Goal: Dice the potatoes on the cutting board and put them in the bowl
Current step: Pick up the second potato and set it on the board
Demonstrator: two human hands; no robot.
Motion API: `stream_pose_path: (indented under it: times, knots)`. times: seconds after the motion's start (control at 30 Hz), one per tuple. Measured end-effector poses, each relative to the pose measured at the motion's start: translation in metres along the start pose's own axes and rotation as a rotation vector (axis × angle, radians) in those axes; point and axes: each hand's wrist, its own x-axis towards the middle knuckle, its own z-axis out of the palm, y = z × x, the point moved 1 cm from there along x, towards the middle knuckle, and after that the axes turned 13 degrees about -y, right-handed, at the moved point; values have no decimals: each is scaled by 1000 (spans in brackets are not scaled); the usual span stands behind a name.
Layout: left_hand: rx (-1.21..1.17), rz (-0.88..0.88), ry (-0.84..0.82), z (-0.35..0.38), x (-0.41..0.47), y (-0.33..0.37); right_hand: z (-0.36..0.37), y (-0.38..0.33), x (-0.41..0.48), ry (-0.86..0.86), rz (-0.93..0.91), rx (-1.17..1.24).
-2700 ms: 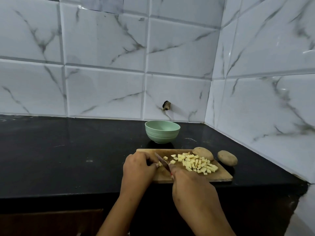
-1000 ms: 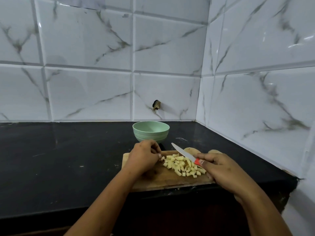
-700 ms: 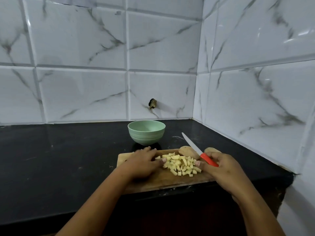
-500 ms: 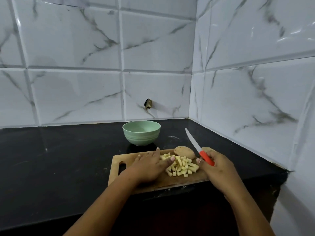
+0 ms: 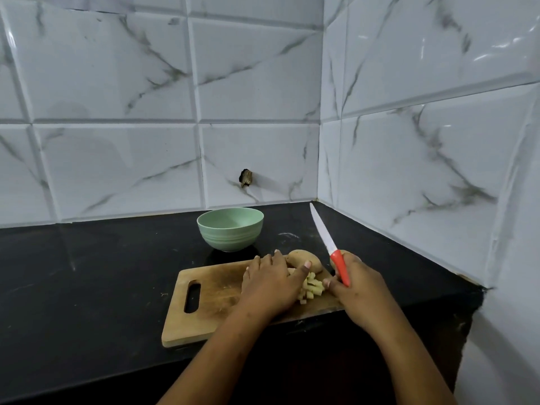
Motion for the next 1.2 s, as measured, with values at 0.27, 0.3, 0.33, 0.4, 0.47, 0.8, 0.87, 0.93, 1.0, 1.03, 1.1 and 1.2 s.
stream_pose_path:
  times: [0.27,0.3,0.33,0.4,0.47,0.8,0.87,0.93,1.0,1.03,1.1,1.2]
  knots:
    - [81,-43,115,11,-6,24,4,3,8,25,-41,-44]
    - [75,-51,122,12,-6,27,5,3,9,37,-49,-38]
    - [55,-60,124,13,-6,30,6,4,9,47,-52,-30]
    - [-20,-76,115,13,-4,34,9,5,11,75,-55,-26]
    - [-98,-81,114,12,-3,38,12,8,12,107,-57,5]
    - [-167,179,98,-27,13,25,14,18,5,203,-81,203]
    - [-34,246,-25,-32,22,29,15,19,5,204,-81,196]
    - [77,281,-159,-36,30,34,15,19,4,218,-94,186]
    - [167,285,-261,-39,37,38,16,19,2,229,-105,174]
    - [190,283,-295,-41,39,39,16,19,2,232,-106,173]
    - [198,288,-351,-45,43,41,15,20,1,230,-109,173]
    - [277,325,-377,-48,48,41,14,22,2,227,-114,163]
